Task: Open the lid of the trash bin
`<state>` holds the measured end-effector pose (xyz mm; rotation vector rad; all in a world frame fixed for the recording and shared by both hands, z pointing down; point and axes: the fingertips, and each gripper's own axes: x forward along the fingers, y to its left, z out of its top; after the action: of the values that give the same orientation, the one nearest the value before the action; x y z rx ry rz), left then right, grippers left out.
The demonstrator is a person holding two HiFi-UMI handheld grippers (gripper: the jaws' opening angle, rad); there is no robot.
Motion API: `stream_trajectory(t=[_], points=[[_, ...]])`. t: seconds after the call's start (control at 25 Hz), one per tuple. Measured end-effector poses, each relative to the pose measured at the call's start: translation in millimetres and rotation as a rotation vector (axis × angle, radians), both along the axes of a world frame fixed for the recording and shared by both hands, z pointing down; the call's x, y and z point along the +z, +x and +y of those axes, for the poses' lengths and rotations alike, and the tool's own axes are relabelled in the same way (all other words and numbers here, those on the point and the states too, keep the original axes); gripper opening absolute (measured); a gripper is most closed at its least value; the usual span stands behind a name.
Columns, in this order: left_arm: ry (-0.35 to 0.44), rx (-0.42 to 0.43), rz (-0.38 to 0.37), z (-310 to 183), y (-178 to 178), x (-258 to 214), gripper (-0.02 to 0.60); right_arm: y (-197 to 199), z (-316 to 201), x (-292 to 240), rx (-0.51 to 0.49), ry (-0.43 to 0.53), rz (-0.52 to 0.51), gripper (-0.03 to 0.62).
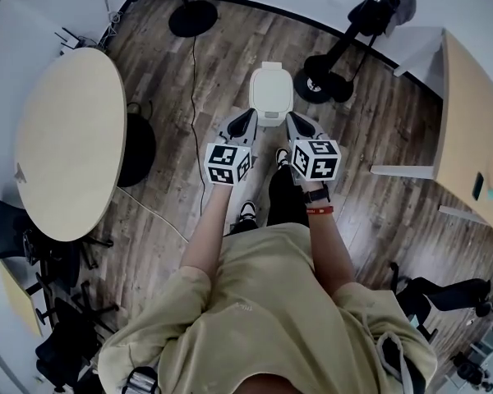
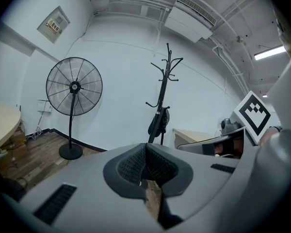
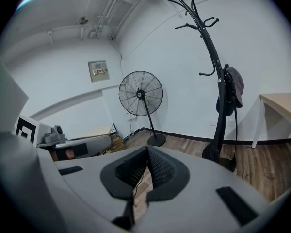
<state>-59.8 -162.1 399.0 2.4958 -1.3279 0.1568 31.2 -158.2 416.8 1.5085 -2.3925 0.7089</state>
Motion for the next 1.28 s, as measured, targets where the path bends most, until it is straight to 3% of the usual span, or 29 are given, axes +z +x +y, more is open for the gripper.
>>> stream_trajectory(t=[0.88,1.28], points=[[-0.131,0.003,-0.017,-33,18,100,0.025,-5,-26,119,-0.176,-0.161,0.008,0.017],[-0.209,-0.003,-0.001,-49,22,155,0.025,6,-42,189,-0.181,-0.253,0.011,0.017]])
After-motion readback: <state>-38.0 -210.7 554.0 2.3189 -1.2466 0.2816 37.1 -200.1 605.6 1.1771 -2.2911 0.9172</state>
